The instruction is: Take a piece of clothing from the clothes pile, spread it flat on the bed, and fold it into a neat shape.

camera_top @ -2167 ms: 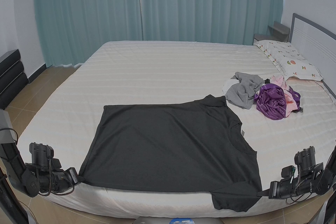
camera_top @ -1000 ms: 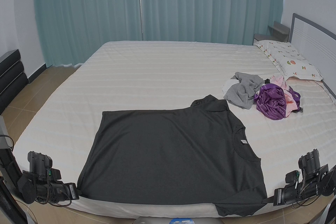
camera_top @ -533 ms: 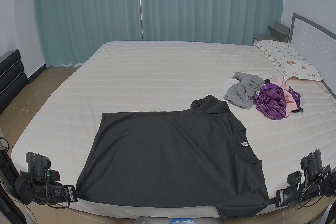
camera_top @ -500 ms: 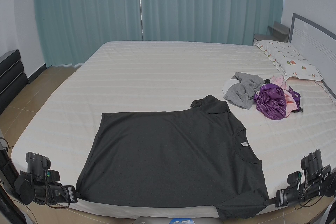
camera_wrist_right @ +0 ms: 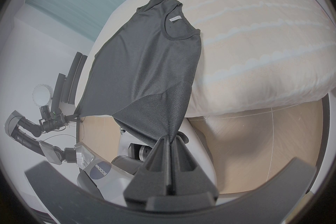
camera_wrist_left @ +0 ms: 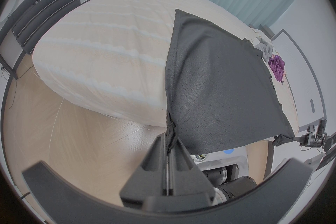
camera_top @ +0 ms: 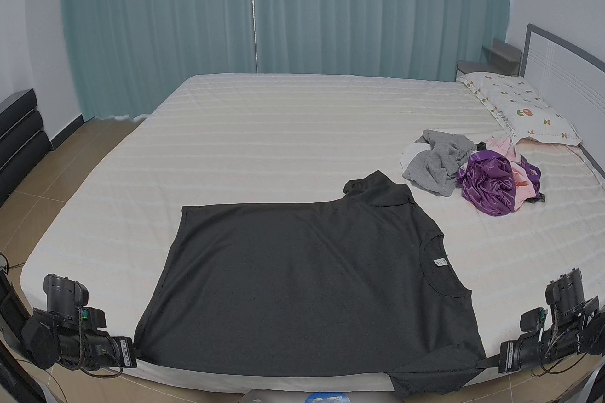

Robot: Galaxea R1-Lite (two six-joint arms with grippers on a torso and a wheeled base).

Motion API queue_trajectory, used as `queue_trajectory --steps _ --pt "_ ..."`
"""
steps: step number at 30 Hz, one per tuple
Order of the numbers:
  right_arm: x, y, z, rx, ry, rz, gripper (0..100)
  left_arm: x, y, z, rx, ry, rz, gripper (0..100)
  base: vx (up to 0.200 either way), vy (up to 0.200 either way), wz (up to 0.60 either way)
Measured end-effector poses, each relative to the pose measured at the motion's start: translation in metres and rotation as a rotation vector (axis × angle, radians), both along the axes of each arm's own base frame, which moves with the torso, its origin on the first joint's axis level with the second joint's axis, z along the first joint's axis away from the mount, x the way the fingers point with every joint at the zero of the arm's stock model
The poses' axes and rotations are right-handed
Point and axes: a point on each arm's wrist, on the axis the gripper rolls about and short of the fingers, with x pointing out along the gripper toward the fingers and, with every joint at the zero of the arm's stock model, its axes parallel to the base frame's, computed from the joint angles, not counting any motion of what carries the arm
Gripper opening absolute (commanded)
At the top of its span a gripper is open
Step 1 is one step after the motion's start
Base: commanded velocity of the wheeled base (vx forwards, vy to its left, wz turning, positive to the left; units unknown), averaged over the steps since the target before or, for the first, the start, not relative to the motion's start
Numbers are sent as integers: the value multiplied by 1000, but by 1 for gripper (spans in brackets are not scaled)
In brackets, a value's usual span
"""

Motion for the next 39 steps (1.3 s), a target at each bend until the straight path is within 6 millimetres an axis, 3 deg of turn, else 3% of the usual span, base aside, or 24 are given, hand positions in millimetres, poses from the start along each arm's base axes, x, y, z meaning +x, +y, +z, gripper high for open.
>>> queue_trajectory --steps 17,24,39 --pt "-4 -1 7 8 -48 -3 0 -4 0 5 -2 -10 3 0 0 0 0" --pt "6 -1 13 17 -148 -13 0 11 0 12 -26 -68 47 0 0 0 0" --pt "61 0 36 32 -310 -53 0 56 -8 44 -99 -202 105 0 0 0 0"
